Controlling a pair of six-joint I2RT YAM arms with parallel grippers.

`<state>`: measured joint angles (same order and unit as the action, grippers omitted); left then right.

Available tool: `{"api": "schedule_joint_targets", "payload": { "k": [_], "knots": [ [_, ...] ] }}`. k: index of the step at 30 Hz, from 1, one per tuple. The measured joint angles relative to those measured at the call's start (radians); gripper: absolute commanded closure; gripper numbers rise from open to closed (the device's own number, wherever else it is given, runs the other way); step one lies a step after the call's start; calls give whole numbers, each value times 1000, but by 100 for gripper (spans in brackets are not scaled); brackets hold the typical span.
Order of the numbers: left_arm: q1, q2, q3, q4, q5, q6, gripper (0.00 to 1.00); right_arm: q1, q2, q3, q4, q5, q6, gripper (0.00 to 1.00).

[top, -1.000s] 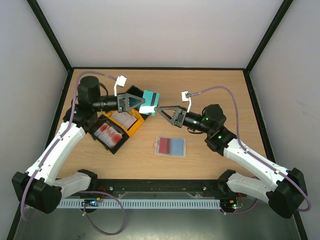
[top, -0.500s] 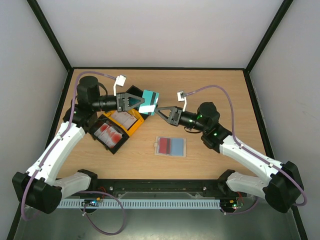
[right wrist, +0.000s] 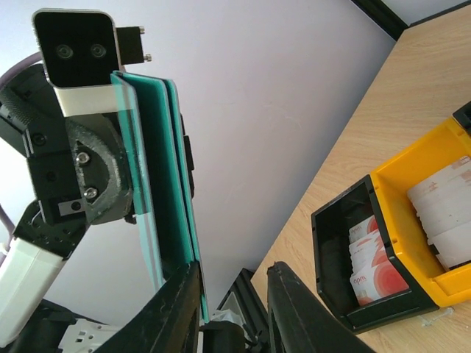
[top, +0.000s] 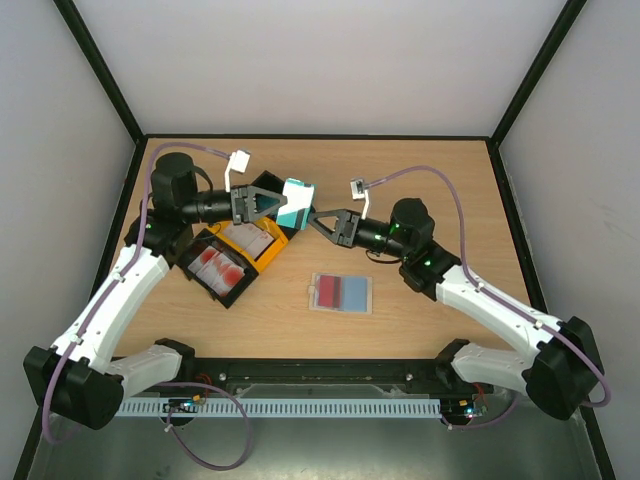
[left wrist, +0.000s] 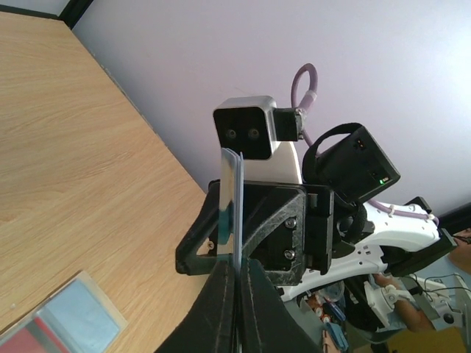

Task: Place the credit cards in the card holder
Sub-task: Pick up the credit card from the storage box.

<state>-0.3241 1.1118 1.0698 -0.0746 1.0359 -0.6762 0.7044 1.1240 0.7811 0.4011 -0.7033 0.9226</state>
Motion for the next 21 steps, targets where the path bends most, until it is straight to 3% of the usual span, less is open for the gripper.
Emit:
{"api": "schedule_joint_targets", "payload": {
  "k": [10, 17, 21],
  "knots": [
    [-18, -3, -1, -11, -6, 65, 98, 0, 56, 62, -70, -9, 0, 72],
    [-20, -3, -3, -35, -26, 71, 97, -1, 56, 47, 27, -66, 40, 67],
    [-20, -3, -3, -36, -16, 52, 97, -3, 56, 11, 102, -85, 84, 71]
  ]
}}
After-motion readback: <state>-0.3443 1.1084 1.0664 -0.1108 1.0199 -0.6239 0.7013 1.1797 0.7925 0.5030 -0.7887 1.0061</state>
